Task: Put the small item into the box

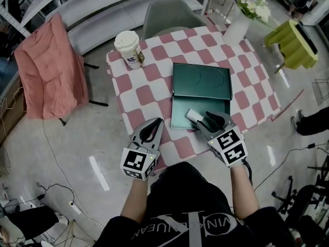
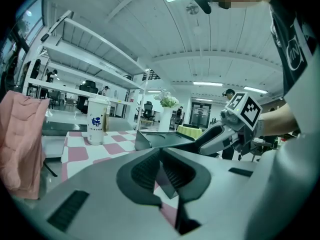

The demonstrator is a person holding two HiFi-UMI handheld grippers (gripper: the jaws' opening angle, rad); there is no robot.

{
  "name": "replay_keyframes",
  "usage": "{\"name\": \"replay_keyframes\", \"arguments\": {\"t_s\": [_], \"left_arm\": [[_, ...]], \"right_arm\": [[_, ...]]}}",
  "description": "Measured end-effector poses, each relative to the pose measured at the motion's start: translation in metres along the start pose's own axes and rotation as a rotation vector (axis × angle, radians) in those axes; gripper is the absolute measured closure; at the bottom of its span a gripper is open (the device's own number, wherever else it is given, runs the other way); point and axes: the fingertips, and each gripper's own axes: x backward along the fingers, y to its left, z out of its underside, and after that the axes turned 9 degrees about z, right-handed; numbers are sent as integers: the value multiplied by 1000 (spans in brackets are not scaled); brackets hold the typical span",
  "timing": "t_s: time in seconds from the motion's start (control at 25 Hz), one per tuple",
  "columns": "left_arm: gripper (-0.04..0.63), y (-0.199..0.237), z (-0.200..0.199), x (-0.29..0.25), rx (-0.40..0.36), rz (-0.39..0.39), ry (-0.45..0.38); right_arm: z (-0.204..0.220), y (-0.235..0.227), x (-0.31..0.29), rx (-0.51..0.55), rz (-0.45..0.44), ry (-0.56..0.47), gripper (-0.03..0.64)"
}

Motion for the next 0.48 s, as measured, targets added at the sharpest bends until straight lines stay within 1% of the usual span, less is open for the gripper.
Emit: {"name": "replay_keyframes", "arguments": {"t_s": [0.2,0.48], "left_arm": [[575,-12,-3,4,-17,23,-6],[575,-27,-3,17,-33,40,-8]], "right_arm": [[1,4,17,-87,-9,-53,470],[2,12,39,-120,24,-110,530]]}}
